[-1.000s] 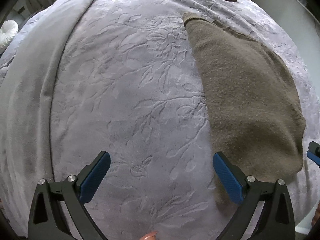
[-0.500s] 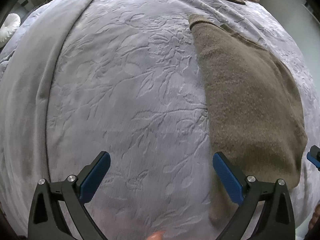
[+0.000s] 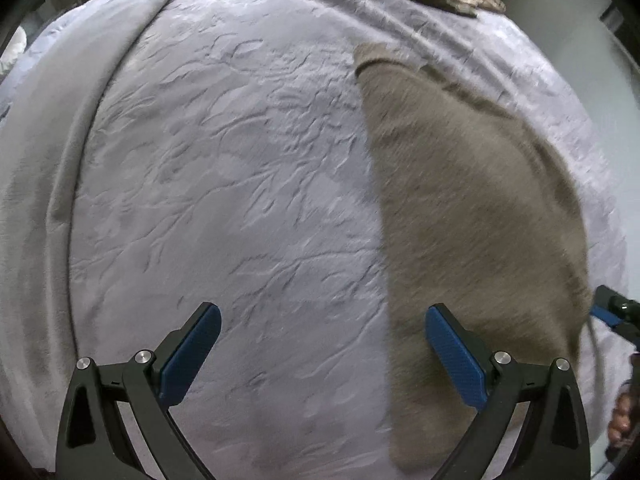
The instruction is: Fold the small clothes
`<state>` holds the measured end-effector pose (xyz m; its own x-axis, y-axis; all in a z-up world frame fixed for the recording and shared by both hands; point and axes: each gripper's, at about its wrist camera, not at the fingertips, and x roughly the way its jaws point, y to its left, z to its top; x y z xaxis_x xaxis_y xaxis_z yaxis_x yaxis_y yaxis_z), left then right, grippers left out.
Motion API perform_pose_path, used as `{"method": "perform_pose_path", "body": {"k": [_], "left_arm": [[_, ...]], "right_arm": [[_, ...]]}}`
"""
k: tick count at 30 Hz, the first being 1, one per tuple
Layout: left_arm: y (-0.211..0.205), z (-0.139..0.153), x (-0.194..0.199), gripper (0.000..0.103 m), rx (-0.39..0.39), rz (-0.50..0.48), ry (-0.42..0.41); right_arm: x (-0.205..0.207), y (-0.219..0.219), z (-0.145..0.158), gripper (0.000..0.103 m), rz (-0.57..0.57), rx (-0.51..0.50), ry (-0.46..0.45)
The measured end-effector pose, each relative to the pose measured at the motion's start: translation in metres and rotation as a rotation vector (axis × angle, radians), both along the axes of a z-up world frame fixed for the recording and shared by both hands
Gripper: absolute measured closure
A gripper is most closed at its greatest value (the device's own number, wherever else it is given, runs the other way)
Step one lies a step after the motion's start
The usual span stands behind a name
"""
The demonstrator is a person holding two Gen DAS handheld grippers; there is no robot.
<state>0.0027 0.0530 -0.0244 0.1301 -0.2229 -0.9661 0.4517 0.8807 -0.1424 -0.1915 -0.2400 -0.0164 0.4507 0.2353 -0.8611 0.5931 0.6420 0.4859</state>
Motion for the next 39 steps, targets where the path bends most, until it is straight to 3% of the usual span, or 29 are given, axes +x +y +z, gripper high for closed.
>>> {"method": "perform_pose_path", "body": {"k": [8, 15, 22, 27, 39], "left_arm": [[-0.028, 0.006, 0.018, 0.0, -0.106, -0.005, 0.029], [-0.054, -0.016, 0.029, 0.0, -0.153, -0.016, 0.093], [-0.072, -0.028, 0.029, 0.0, -0.196, -0.021, 0.122], [-0.083, -0.035, 0.027, 0.0, -0.231, -0.029, 0.154], [-0.11, -0.051, 0.023, 0.0, -0.26, -0.07, 0.194]], "right_arm": [[0.026, -0.011, -0.013, 0.021, 0.056, 0.138, -0.097], [0.052, -0.018, -0.044, 0.021, 0.06, 0.286, -0.114], [0.079, -0.008, -0.045, 0.017, 0.152, 0.29, -0.1], [0.089, -0.001, -0.038, 0.016, 0.224, 0.322, -0.17], [0.109, 0.003, -0.062, 0.016, 0.269, 0.362, -0.174]]}}
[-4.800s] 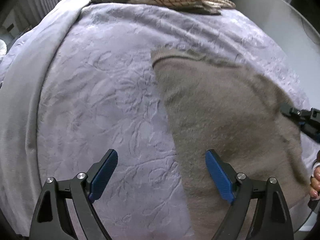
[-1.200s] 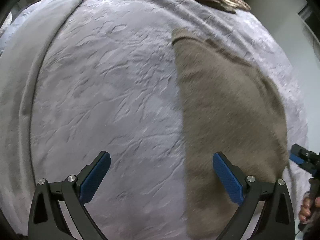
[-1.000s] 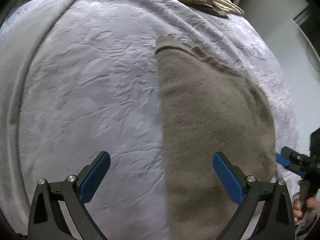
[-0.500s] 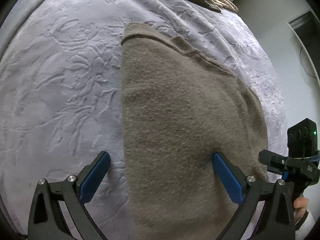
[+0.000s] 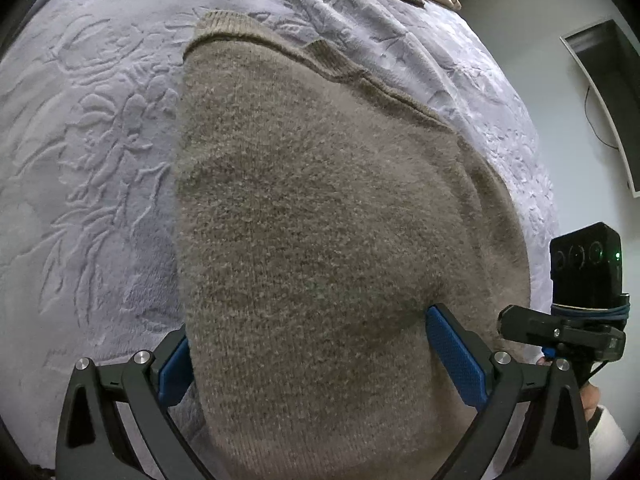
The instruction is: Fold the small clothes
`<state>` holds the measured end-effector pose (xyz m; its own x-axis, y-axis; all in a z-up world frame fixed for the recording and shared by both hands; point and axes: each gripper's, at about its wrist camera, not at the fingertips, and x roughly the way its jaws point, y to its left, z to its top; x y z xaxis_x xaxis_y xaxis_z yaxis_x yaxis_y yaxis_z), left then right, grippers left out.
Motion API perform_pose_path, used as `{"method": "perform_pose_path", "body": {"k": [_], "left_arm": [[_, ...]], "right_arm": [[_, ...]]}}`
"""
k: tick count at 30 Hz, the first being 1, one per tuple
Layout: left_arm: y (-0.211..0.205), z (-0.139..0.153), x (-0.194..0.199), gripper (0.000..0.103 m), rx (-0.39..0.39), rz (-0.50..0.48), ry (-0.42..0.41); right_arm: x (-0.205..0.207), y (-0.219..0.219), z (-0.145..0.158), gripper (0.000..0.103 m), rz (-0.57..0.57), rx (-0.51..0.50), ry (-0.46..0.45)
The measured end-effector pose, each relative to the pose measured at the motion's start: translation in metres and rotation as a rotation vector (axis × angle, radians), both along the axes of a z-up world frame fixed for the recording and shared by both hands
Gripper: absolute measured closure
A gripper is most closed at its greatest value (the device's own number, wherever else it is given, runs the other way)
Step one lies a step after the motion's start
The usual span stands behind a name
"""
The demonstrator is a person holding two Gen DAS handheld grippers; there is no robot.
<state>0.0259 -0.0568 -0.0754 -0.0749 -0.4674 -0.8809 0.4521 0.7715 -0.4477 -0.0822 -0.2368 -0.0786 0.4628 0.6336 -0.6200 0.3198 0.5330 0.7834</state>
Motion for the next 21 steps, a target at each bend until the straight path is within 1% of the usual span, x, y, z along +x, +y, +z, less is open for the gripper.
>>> {"method": "perform_pose_path", "body": {"k": [4, 5, 6, 7, 8, 9, 11, 12, 14, 15, 16, 18, 21], "left_arm": [[0.001, 0.001, -0.002, 0.001, 0.007, 0.002, -0.028], [0.001, 0.002, -0.003, 0.002, 0.007, 0.007, -0.034], [0.003, 0.003, -0.004, 0.004, 0.007, 0.012, -0.04], [0.003, 0.004, -0.006, 0.007, 0.008, 0.015, -0.047], [0.005, 0.005, -0.007, 0.012, 0.007, 0.019, -0.053], [0.006, 0.007, -0.007, 0.015, 0.005, 0.021, -0.057], [0.007, 0.012, -0.008, 0.028, -0.006, 0.019, -0.067], [0.008, 0.015, -0.008, 0.031, -0.012, 0.016, -0.072], [0.014, 0.023, -0.01, 0.046, -0.031, 0.015, -0.077], [0.018, 0.027, -0.01, 0.05, -0.046, 0.019, -0.075], [0.023, 0.032, -0.01, 0.055, -0.06, 0.02, -0.073], [0.031, 0.04, -0.011, 0.056, -0.101, 0.02, -0.057], [0.043, 0.051, -0.013, 0.056, -0.133, 0.019, -0.044]], "right_arm": [[0.004, 0.005, -0.002, 0.017, -0.006, -0.006, 0.013], [0.004, 0.004, -0.003, 0.021, -0.016, -0.005, 0.023], [0.004, 0.003, -0.004, 0.029, -0.028, -0.006, 0.035], [0.003, 0.001, -0.006, 0.036, -0.043, -0.011, 0.053], [0.002, 0.001, -0.008, 0.052, -0.055, -0.013, 0.068], [0.0, -0.001, -0.01, 0.061, -0.072, 0.009, 0.073], [-0.005, -0.001, -0.007, 0.068, -0.095, 0.036, 0.058], [-0.006, 0.0, -0.004, 0.069, -0.1, 0.043, 0.051], [-0.008, 0.004, 0.003, 0.07, -0.115, 0.091, 0.022], [-0.008, 0.007, 0.009, 0.07, -0.123, 0.122, -0.002], [-0.008, 0.01, 0.013, 0.07, -0.126, 0.131, -0.014], [-0.009, 0.02, 0.024, 0.07, -0.135, 0.146, -0.041], [-0.01, 0.043, 0.04, 0.07, -0.155, 0.177, -0.064]]}}
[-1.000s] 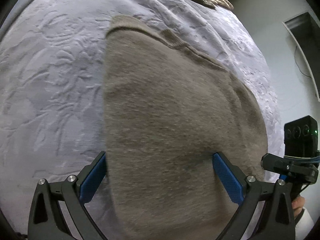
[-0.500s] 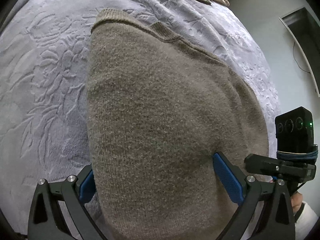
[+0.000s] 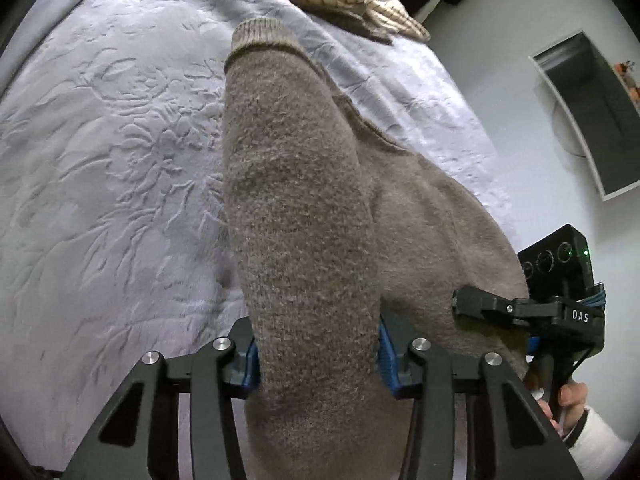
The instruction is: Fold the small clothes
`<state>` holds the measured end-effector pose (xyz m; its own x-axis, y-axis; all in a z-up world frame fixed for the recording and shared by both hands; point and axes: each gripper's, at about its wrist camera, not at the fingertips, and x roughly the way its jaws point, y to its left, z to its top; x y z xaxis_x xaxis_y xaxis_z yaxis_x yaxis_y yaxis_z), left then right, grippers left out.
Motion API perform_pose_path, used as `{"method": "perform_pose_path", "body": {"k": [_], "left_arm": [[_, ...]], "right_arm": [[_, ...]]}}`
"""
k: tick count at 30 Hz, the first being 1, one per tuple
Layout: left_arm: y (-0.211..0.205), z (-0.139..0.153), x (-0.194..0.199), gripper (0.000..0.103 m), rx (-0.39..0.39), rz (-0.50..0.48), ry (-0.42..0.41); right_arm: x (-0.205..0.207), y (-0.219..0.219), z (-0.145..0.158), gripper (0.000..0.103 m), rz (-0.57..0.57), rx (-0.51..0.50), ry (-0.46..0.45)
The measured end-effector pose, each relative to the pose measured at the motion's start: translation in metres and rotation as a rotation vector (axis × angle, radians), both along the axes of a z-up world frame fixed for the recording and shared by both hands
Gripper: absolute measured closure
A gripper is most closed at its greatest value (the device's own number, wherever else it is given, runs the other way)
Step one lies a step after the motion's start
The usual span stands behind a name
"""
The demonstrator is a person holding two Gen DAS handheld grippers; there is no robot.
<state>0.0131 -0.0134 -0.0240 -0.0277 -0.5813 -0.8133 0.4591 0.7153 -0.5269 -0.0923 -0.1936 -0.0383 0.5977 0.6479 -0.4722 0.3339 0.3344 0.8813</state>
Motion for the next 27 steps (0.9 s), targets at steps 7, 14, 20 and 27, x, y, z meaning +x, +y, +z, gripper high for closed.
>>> {"method": "perform_pose_path", "body": {"k": [7, 14, 20, 27], "left_arm": [[0.062, 0.048, -0.02, 0.056, -0.029, -0.037, -0.021], [0.144, 0.066, -0.051, 0.056, 0.037, -0.024, 0.002], [0.208, 0.035, -0.082, 0.056, 0.134, 0.015, 0.06], [0.249, -0.006, -0.097, 0.055, 0.179, 0.053, 0.16]], "right_arm": [[-0.021, 0.061, 0.039, 0.07, 0.015, 0.025, -0.028], [-0.042, 0.151, 0.034, 0.07, 0.068, 0.063, 0.024], [-0.046, 0.212, -0.002, 0.07, 0.145, 0.035, 0.151], [-0.041, 0.235, 0.008, 0.056, 0.244, -0.27, 0.283]]}}
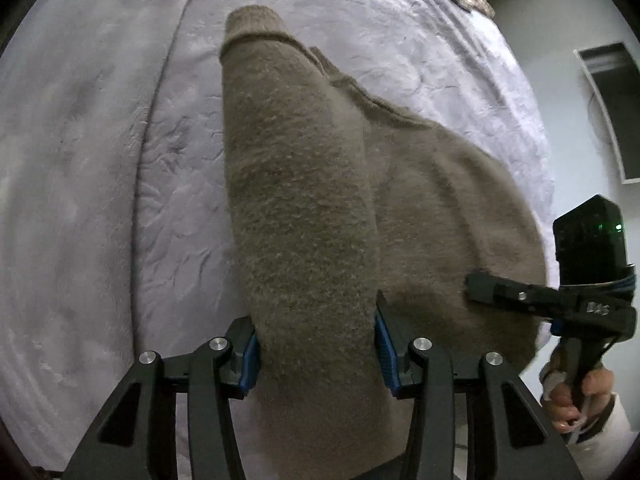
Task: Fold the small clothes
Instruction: 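Lay the sweater bundle flat and open both tools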
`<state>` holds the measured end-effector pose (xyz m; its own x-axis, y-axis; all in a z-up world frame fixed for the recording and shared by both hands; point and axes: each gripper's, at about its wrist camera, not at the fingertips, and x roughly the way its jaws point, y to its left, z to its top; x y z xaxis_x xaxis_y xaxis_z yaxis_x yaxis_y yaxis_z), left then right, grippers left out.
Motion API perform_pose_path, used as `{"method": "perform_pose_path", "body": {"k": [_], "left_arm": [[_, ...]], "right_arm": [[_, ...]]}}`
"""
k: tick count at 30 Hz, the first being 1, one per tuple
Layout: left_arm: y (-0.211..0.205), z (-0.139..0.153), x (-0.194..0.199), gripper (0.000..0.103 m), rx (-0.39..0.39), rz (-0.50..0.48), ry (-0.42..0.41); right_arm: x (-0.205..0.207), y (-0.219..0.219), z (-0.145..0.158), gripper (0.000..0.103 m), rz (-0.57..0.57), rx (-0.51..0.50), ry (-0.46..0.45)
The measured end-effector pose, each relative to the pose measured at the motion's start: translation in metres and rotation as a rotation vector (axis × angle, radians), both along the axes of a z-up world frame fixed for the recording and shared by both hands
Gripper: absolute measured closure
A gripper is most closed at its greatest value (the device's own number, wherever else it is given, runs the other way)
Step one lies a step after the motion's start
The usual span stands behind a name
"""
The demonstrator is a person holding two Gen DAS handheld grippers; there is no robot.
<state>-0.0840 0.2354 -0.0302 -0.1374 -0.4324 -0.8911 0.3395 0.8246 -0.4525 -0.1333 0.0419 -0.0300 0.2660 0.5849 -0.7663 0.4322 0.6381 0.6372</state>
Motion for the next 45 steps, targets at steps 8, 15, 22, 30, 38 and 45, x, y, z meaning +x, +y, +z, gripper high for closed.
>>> {"method": "perform_pose_path", "body": {"k": [8, 15, 22, 30, 38, 45], "left_arm": [[0.011, 0.039, 0.011, 0.055, 0.081, 0.0, -0.205], [-0.008, -0.005, 0.018, 0.046, 0.239, -0.028, -0.213], [-0.004, 0.006, 0.008, 0.044, 0.291, -0.047, -0.237], [0.011, 0.032, -0.032, 0.044, 0.3, -0.128, -0.249], [0.01, 0.023, -0.061, 0.044, 0.342, -0.167, -0.198], [0.019, 0.025, -0.059, 0.044, 0.35, -0.124, -0.196]], "right_arm": [[-0.008, -0.016, 0.023, 0.071, 0.054, -0.415, 0.081], [-0.021, -0.023, -0.022, 0.068, 0.074, -0.464, 0.132], [-0.032, -0.023, -0.006, 0.057, 0.059, -0.504, 0.155], [-0.069, -0.004, 0.034, 0.048, 0.048, -0.398, 0.074], [-0.07, 0.033, 0.001, 0.047, 0.16, -0.472, 0.2], [-0.079, 0.028, -0.002, 0.037, 0.174, -0.494, 0.238]]}}
